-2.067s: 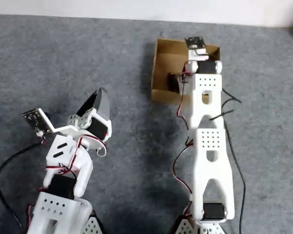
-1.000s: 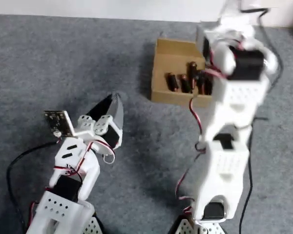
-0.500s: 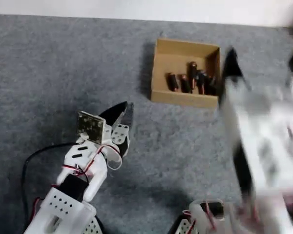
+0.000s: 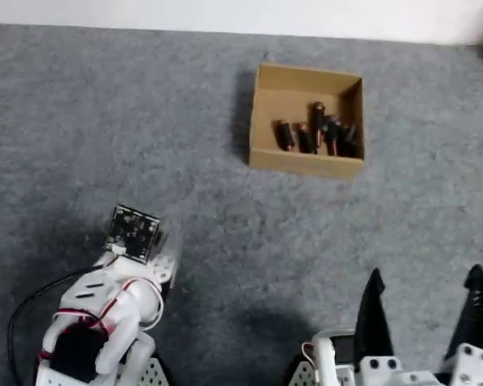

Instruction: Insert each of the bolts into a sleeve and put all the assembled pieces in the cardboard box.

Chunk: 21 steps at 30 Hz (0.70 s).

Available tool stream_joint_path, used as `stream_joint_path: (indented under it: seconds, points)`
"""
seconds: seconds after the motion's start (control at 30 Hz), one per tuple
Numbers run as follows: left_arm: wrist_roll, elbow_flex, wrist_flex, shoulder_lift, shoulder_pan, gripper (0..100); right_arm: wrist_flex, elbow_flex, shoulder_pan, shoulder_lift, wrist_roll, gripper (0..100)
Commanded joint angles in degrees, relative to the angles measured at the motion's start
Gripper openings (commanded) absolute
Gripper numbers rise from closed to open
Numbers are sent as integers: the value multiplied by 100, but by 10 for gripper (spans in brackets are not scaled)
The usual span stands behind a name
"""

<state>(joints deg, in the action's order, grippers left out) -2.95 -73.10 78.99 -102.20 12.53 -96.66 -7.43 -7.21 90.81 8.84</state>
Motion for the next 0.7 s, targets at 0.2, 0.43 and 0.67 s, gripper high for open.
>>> stream_joint_path:
  seconds: [0.2,0.43,0.67]
  points:
    - [835,-690,185,-303,-822,14,673,-3538,-4,1332,88,338]
    - [870,-1991,-404,-303,-1253,13,769,-5077,-13,1437,88,338]
    - [835,-2404,-624,-303,-1218,13,2079,-6316,356,1437,88,338]
